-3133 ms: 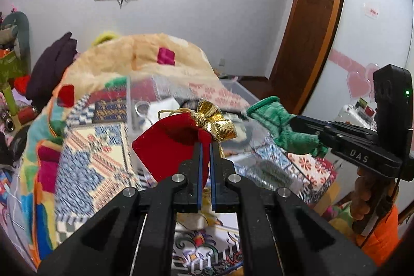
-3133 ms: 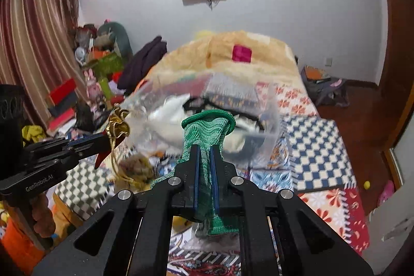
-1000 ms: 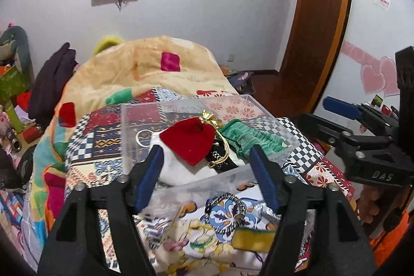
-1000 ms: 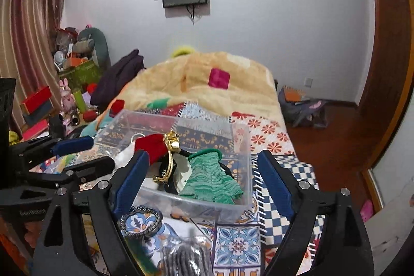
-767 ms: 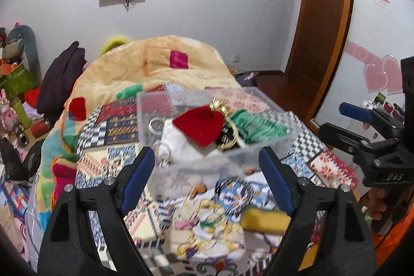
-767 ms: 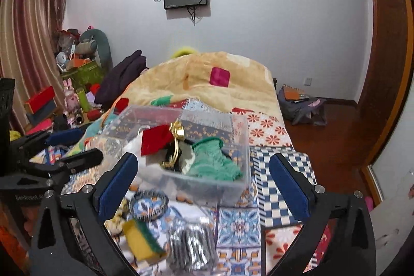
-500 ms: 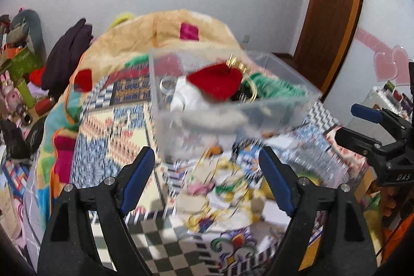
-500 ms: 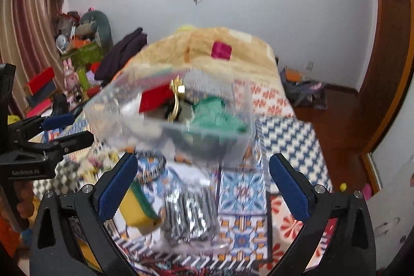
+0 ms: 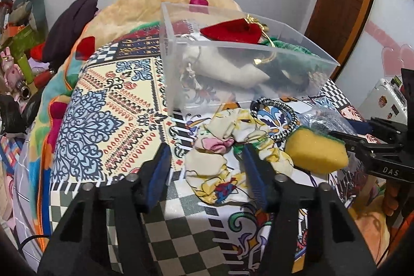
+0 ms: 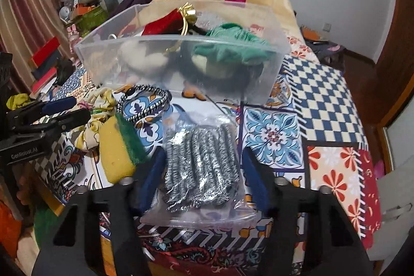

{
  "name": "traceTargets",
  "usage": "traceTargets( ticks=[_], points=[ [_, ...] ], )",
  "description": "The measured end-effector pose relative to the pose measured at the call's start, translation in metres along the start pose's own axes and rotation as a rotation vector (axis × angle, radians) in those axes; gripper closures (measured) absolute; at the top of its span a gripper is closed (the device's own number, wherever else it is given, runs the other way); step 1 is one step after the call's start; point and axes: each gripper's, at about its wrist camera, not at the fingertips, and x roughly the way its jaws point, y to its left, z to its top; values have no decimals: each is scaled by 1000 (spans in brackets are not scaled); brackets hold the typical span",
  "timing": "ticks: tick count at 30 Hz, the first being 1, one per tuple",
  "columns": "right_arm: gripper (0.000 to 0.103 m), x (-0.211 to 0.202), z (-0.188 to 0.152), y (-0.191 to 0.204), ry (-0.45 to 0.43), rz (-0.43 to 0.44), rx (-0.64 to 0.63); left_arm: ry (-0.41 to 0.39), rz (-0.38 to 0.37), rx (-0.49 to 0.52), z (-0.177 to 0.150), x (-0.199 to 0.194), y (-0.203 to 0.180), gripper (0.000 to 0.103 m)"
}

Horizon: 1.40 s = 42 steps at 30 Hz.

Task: Organize soft objects
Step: 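Grasp the floral cloth scrunchie with the left tool while the right tool grasps the steel-wool bag, then lower the scrunchie and steel-wool bag into the clear box while both tools open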

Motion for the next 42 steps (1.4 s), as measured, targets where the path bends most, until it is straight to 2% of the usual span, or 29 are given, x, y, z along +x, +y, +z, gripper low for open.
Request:
traceTargets(
  ticks=[2,3,5,8,12,19,29,36,42],
  points=[
    [64,-2,-1,0,-6,2,-1,-4,8,-2,0,0,1,64],
    [67,-2,-2,0,-10,2,0,-7,9,-3,0,0,2,67],
    [69,-3,-2,-1,-15,6,2,-9,1,-3,-2,0,3,83],
    [74,-6,-2,-2,-29,5,6,-8,-3,3,-3,-1,3,94],
    [76,-14,2,-2,-61,1,5,-28,-13,13,-3,-12,1,97],
    [76,-45,17,2,-168,-22,-3,-114,-34,32,14,-44,-8,97],
    [76,-81,58,1,-312,-57,9,-227,-64,82,67,-75,-30,97],
    [75,-78,94,-1,-381,-51,37,-267,-61,65,107,-67,-35,97],
    [75,-56,109,4,-363,-55,43,-245,-39,52,124,-37,-34,97]
  ],
)
